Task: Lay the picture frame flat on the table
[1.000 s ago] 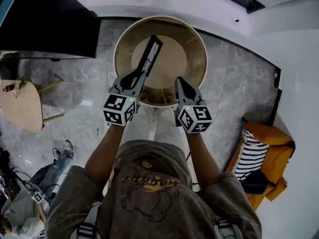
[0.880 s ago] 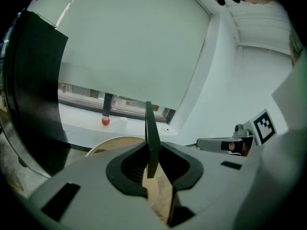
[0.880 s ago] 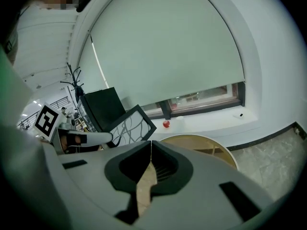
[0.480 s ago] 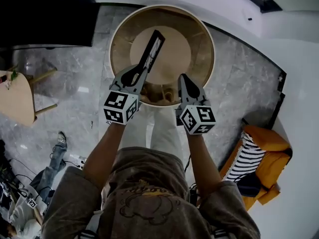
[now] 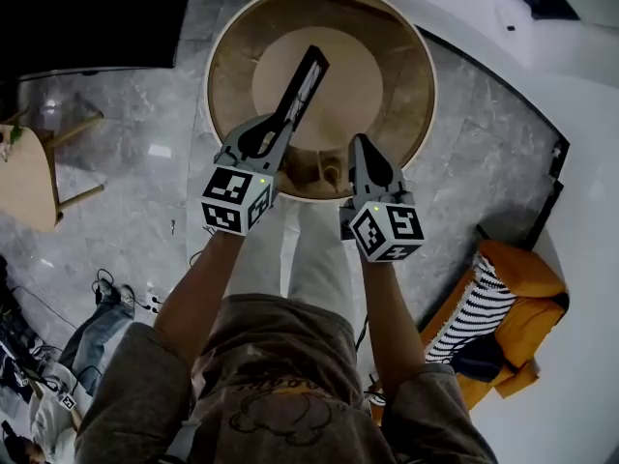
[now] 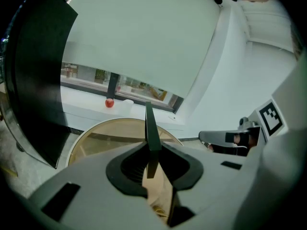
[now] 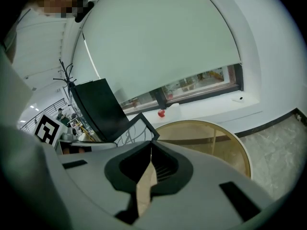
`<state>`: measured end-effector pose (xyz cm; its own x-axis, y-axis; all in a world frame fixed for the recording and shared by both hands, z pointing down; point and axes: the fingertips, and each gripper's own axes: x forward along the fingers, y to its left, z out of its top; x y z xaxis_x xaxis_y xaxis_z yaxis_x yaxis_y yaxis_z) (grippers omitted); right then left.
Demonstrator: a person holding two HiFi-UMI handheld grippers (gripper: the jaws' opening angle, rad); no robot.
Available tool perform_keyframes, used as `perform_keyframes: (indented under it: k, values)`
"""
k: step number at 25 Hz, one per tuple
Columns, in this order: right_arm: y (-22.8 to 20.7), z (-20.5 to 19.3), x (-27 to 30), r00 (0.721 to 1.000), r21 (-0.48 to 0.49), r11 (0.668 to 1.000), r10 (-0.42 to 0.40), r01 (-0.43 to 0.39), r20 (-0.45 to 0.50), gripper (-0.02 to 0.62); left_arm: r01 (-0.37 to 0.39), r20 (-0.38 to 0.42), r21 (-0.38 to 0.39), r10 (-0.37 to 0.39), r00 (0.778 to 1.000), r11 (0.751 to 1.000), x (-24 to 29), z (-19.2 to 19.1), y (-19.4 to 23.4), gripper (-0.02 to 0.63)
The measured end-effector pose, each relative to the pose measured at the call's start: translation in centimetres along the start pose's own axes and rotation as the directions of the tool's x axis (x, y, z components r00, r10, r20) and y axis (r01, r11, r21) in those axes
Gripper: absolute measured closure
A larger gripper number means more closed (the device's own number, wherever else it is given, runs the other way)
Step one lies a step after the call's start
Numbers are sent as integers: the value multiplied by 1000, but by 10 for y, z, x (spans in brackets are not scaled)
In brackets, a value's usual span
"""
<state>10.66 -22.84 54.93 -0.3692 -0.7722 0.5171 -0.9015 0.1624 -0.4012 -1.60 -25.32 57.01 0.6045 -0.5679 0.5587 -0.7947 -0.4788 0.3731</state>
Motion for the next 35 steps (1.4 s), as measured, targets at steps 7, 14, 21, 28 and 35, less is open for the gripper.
perform_keyframes:
  k: [7, 14, 21, 28, 35]
  values:
    - [-18, -29, 5, 999, 19, 999, -30, 30, -17, 575, 1, -37, -3, -1, 999, 1000, 18, -33, 12, 525]
    - [-28, -52, 10, 998, 34, 998, -46, 47, -33, 575, 0, -64, -9, 0, 998, 1000, 38, -61, 21, 525]
    - [-36, -66, 19, 997, 47, 997, -54, 57, -54, 575, -1, -92, -25, -1, 996, 1000, 55, -81, 28, 525]
    - [-42, -76, 23, 996, 63, 996, -62, 66, -66, 575, -8, -104, -53, 2, 995, 999, 66, -98, 31, 525]
    - [-41, -82, 26, 995, 68, 995, -63, 69, -83, 575, -2, -107, -61, -4, 994, 998, 74, -101, 32, 525]
